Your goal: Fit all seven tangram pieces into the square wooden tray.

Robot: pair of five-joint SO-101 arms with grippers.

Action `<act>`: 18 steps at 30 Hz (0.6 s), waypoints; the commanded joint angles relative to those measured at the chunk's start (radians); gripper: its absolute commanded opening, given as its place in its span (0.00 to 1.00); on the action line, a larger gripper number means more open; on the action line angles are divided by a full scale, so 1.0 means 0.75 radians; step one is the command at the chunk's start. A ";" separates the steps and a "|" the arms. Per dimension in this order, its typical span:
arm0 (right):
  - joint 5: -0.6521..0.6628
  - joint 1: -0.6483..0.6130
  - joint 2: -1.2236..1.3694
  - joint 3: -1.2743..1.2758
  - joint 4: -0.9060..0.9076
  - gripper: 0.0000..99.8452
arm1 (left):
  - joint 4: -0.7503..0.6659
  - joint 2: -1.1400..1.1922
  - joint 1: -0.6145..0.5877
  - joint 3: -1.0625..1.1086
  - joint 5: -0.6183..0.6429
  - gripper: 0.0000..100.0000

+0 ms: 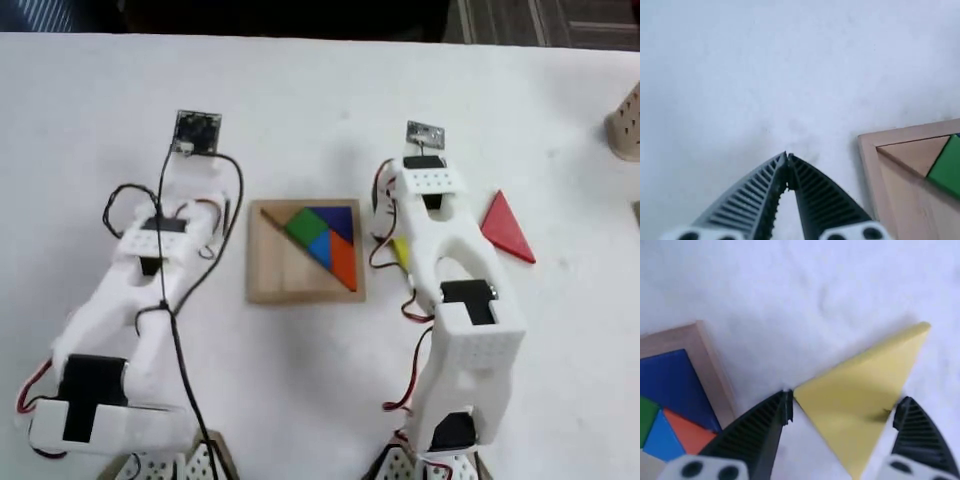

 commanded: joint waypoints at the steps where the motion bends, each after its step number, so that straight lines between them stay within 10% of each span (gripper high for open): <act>1: 0.016 0.030 -0.044 -0.065 0.040 0.32 | -0.029 -0.017 -0.026 -0.059 -0.088 0.03; 9: 0.008 0.030 -0.122 -0.065 0.046 0.32 | -0.031 -0.011 -0.103 -0.061 0.162 0.33; 18: -0.196 0.001 -0.054 -0.063 -0.003 0.32 | -0.041 -0.009 -0.093 -0.065 0.162 0.29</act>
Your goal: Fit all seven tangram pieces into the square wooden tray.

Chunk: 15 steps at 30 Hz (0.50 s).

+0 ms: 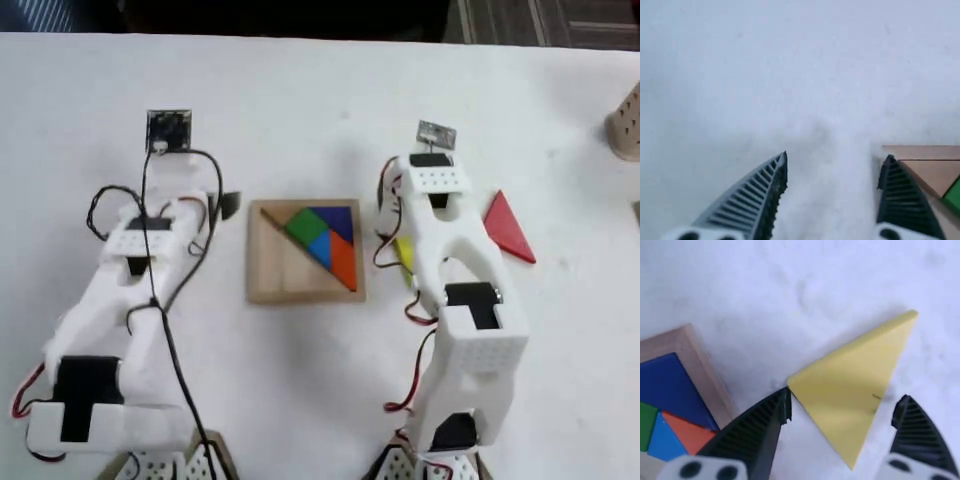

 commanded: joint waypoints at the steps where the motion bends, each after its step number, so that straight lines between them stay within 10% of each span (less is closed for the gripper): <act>1: -0.096 -0.038 -0.009 -0.063 -0.075 0.32 | -0.041 -0.009 -0.005 -0.065 0.018 0.29; 15: -0.110 0.019 0.009 -0.057 -0.097 0.32 | -0.041 -0.009 -0.005 -0.059 0.018 0.29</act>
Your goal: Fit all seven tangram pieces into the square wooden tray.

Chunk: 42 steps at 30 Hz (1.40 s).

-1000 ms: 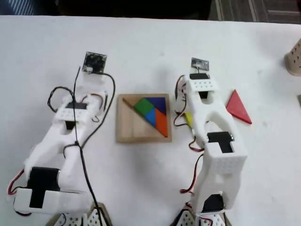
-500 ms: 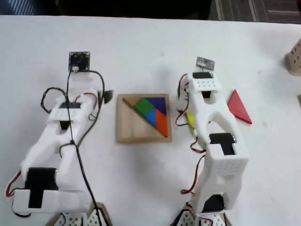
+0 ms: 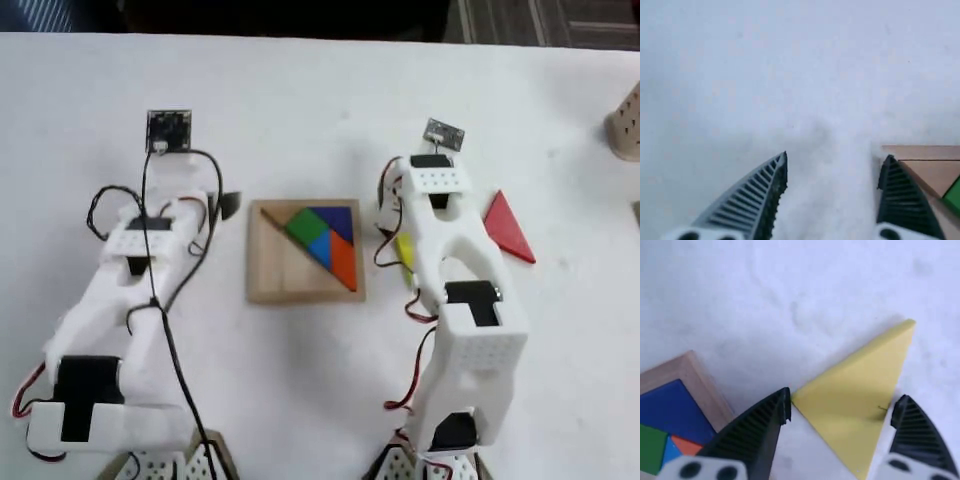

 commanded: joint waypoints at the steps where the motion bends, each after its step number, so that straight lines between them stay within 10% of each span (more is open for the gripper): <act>1: -0.008 0.013 -0.009 -0.053 -0.003 0.32 | -0.041 -0.009 -0.005 -0.059 0.018 0.29; 18: 0.010 0.021 0.056 -0.098 0.052 0.16 | -0.041 -0.009 -0.013 -0.059 0.018 0.29; 42: 0.747 -0.185 -0.228 -0.104 0.179 0.16 | -0.041 -0.009 -0.038 -0.063 0.020 0.29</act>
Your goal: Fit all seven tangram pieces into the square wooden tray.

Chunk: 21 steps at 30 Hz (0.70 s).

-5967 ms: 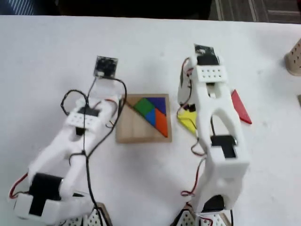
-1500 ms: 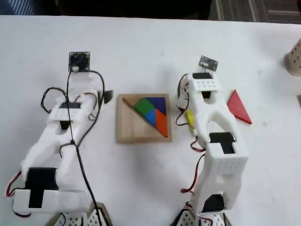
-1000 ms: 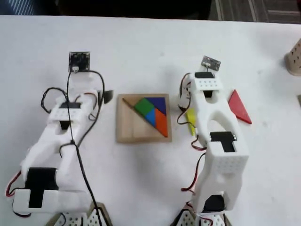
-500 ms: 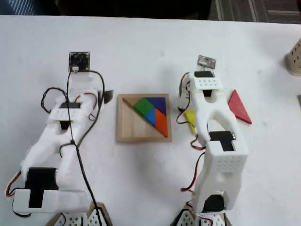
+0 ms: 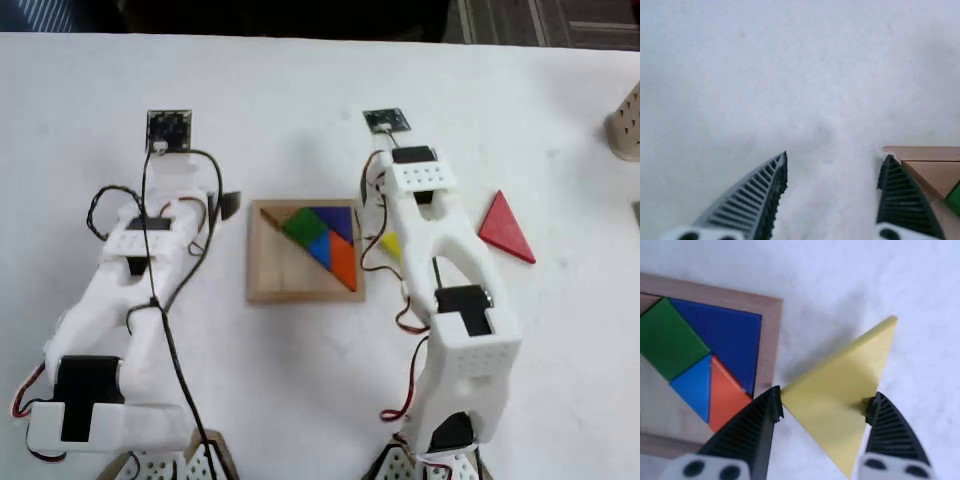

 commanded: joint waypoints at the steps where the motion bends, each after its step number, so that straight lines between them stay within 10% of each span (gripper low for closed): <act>1: 0.051 -0.103 -0.169 -0.041 0.077 0.16 | -0.041 -0.009 -0.032 -0.063 0.020 0.29; 14: -0.016 -0.510 -0.193 -0.039 0.132 0.16 | -0.041 -0.009 -0.050 -0.063 0.025 0.29; 21: -0.415 -0.351 -0.177 -0.018 0.132 0.16 | -0.041 -0.009 -0.050 -0.063 0.023 0.29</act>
